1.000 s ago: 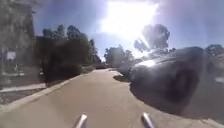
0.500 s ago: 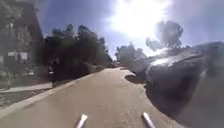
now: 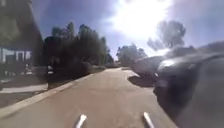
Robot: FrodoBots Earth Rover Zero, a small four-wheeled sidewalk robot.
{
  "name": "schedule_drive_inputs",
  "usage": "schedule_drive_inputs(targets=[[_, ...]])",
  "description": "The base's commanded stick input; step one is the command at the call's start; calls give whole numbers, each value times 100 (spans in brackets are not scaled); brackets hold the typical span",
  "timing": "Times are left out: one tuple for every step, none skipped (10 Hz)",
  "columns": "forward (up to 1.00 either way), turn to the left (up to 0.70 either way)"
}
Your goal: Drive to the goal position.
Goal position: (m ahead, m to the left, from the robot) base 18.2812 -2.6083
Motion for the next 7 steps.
schedule_drive_inputs(targets=[[100,0],[100,0],[100,0],[100,-11],[100,-26],[100,-39],[100,-25]])
